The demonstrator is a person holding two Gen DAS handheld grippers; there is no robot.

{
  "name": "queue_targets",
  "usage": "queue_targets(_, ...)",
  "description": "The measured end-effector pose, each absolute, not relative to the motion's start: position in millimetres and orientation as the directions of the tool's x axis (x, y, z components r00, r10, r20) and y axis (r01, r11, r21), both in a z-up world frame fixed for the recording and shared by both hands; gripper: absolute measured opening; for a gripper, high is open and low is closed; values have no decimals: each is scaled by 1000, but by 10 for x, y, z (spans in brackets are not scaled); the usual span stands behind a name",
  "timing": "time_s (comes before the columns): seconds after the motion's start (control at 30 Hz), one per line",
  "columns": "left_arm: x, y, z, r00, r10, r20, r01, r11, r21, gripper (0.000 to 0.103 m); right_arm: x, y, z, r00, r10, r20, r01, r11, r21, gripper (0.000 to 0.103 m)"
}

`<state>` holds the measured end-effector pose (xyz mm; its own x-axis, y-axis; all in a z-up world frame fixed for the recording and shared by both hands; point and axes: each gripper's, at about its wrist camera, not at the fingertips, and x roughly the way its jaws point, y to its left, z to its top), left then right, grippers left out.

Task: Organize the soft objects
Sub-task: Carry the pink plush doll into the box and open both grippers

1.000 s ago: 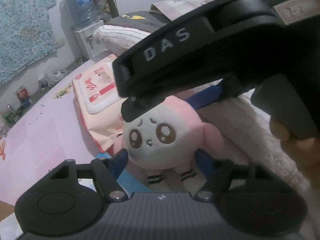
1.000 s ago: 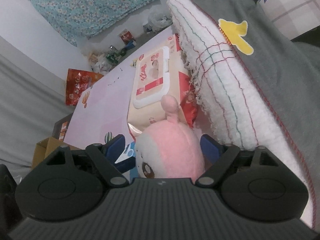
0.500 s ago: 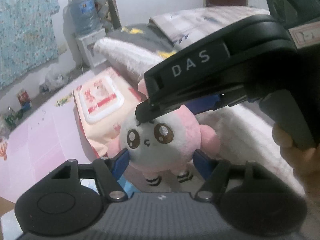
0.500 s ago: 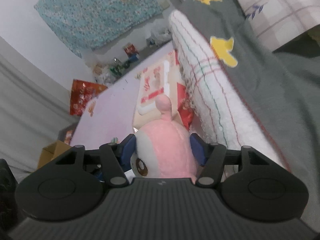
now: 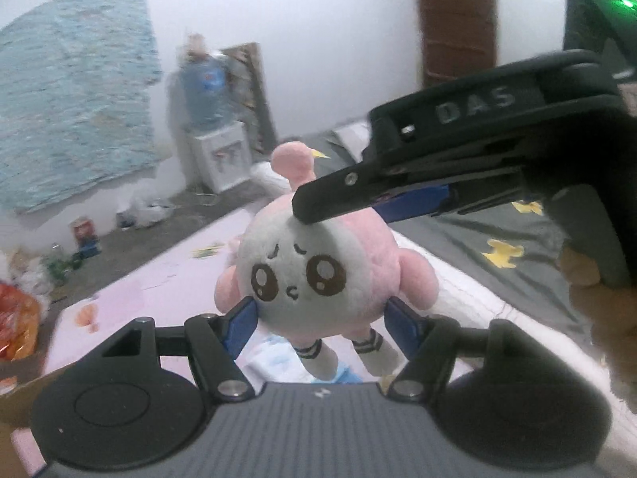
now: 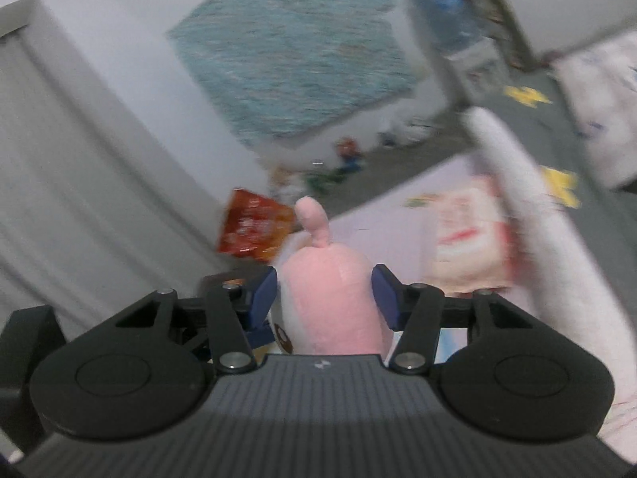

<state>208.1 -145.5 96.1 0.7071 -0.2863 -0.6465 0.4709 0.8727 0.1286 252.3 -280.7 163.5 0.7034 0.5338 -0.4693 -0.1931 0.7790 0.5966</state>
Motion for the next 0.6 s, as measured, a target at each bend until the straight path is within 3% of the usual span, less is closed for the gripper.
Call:
queue_targets(0.17,1763,-697,1212,763,-207,-613,358,924,133,71,2381,-1984,2012,639,654,-406,-357,719,596,52)
queue_targets(0.4,1374,366,1225,772,-92,-628,175,982,72,71,2392,-771,2069,457,790,-409,-517,610,600,52)
queue_targets(0.6,1269,977,920,718,-21,-696,69,997,41,71,2433,54,1747,318,806,-498,-506,589,630,52)
